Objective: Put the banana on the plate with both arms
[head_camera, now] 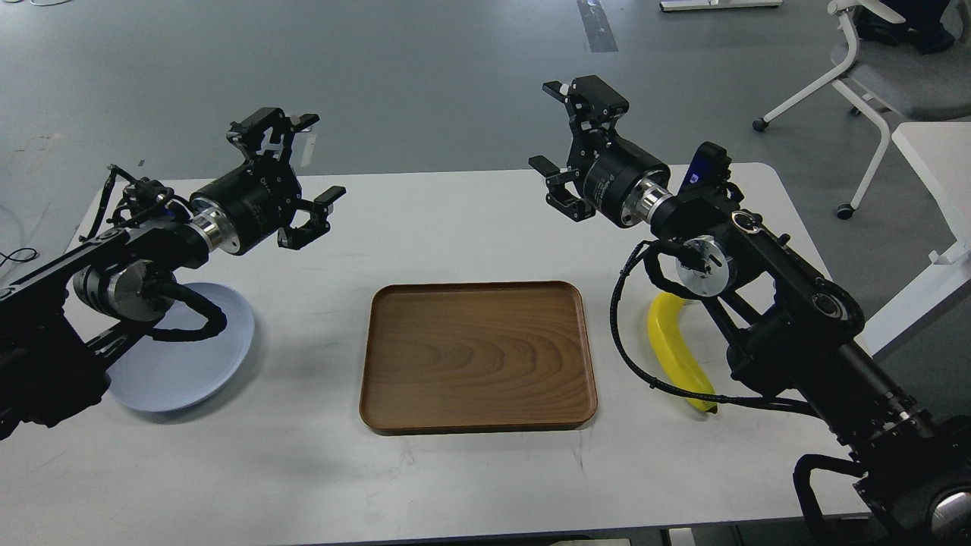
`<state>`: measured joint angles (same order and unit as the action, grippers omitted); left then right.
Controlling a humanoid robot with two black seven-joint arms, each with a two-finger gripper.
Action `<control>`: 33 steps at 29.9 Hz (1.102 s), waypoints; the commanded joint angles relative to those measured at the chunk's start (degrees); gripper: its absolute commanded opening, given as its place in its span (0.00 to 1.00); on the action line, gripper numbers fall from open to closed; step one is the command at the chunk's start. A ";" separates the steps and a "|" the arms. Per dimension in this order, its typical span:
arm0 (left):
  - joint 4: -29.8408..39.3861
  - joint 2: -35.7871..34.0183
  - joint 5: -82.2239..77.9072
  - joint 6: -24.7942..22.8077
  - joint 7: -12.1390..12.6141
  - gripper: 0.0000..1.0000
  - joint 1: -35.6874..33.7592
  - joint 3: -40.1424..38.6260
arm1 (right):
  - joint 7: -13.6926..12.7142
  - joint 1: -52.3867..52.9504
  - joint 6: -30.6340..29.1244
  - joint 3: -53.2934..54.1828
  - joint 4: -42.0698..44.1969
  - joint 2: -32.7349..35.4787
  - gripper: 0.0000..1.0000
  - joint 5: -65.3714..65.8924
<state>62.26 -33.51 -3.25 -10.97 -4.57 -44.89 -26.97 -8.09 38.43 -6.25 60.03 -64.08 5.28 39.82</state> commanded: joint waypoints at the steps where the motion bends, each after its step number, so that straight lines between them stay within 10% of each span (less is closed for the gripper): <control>1: 0.06 -0.33 -0.18 0.51 0.97 0.99 -0.28 0.16 | 0.00 -0.11 0.01 0.09 0.09 0.08 1.00 0.00; 14: 3.66 -0.86 -11.94 0.77 -2.10 0.99 -0.28 -1.07 | 0.00 -0.20 0.01 0.09 0.00 0.16 1.00 0.00; 18: 6.56 -1.65 -33.63 9.19 -9.48 0.99 -0.28 -1.77 | 0.00 -0.55 0.10 0.09 0.00 0.08 1.00 0.00; 29: 7.35 -10.08 -58.61 16.15 -11.24 0.99 0.60 0.16 | 0.00 -0.55 0.19 0.09 -0.08 0.25 1.00 0.00; 33: 7.35 -15.18 -67.32 19.66 -19.85 0.99 2.26 1.04 | 0.00 -0.64 0.19 0.70 -0.08 0.43 1.00 0.00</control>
<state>69.62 -45.60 -65.86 5.96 -19.18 -43.95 -26.64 -8.08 37.87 -6.07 60.26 -64.21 5.60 39.81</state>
